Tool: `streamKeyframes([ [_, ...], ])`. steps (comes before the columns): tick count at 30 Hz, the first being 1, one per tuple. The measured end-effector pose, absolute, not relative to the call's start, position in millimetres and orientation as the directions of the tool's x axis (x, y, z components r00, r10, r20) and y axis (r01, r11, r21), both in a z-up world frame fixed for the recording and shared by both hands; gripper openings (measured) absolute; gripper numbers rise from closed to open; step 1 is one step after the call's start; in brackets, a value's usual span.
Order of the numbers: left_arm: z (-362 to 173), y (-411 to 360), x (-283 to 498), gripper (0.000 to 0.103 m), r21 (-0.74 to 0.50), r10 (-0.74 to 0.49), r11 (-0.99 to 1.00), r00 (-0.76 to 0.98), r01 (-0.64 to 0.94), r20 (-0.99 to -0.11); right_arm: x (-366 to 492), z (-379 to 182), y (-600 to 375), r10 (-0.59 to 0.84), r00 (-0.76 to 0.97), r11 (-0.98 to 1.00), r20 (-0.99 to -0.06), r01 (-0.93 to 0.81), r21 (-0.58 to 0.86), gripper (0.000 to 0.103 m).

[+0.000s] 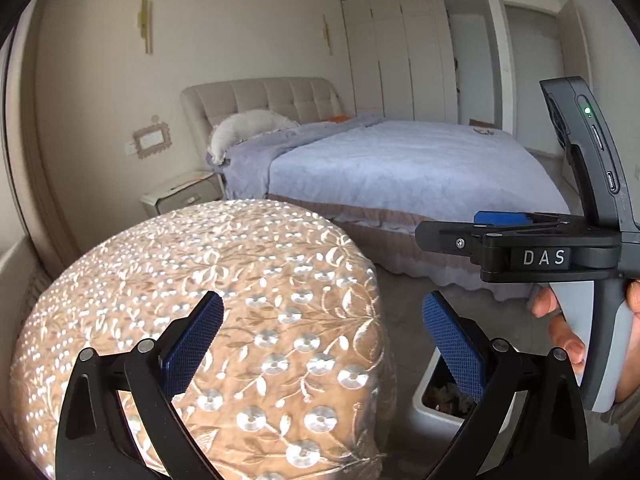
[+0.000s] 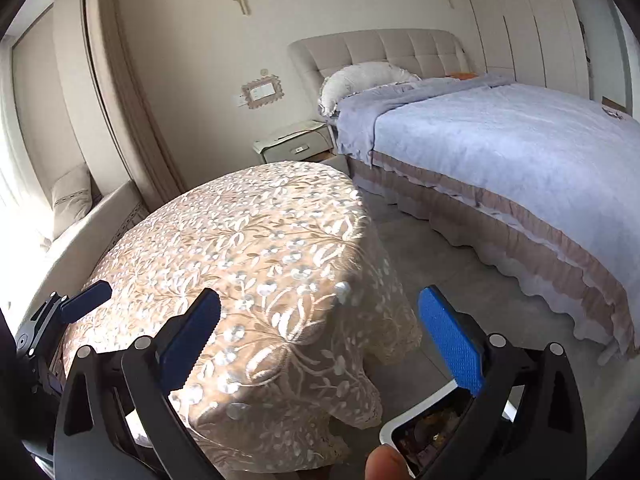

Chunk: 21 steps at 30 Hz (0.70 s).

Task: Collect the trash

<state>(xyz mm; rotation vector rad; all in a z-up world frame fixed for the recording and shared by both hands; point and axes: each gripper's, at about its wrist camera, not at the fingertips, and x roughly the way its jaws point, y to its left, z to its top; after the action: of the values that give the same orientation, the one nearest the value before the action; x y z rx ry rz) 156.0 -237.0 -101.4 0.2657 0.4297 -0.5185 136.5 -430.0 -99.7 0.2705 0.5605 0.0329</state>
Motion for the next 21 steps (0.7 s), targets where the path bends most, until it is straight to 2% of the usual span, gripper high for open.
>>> streamKeyframes([
  [7,-84,-174,155,0.098,0.084,-0.375,0.894,0.838,0.44,-0.397,137,-71,-364,0.087,0.885,0.989,-0.457,-0.022,0.145,0.099],
  [15,-75,-86,162,0.098,-0.007,-0.246,0.965,0.896,0.262,-0.37,146,-54,-281,0.118,0.914,0.993,-0.388,-0.111,0.041,0.099],
  [21,-72,-40,161,0.098,0.005,-0.125,0.991,0.93,0.135,-0.346,153,-47,-236,0.135,0.934,0.99,-0.331,-0.138,0.015,0.099],
])
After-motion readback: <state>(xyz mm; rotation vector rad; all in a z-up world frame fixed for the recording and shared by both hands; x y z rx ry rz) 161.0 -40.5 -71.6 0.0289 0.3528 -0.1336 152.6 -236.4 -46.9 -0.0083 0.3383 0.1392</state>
